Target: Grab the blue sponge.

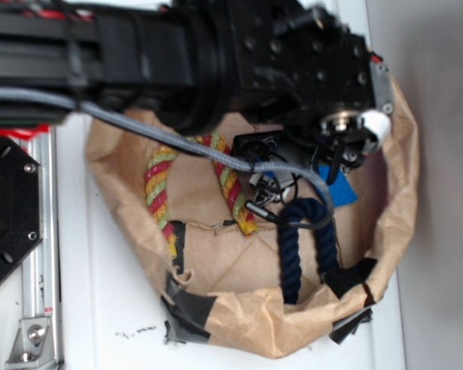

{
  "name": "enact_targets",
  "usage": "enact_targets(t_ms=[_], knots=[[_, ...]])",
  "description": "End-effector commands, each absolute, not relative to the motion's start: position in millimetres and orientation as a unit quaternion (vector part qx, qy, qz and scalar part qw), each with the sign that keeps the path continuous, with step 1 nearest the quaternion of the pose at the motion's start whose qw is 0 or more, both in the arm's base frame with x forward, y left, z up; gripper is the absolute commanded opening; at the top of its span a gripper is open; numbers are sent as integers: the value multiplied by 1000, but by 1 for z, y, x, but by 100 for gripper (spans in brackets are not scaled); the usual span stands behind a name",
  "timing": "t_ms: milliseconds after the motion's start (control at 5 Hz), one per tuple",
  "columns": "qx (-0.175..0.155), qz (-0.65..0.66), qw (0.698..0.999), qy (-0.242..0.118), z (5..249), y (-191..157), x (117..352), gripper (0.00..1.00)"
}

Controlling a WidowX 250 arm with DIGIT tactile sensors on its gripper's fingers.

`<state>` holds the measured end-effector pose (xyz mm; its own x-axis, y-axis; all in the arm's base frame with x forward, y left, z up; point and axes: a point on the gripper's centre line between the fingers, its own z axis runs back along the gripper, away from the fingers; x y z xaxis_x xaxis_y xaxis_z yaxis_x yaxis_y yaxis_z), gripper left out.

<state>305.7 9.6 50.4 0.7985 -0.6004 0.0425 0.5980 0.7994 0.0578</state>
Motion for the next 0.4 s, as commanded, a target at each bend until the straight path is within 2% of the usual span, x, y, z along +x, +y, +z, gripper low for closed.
enact_targets(t_ms=[0,200], knots=[[47,-358,932,-36,49,1,333,100],[46,-357,933,-22,39,-1,340,100]])
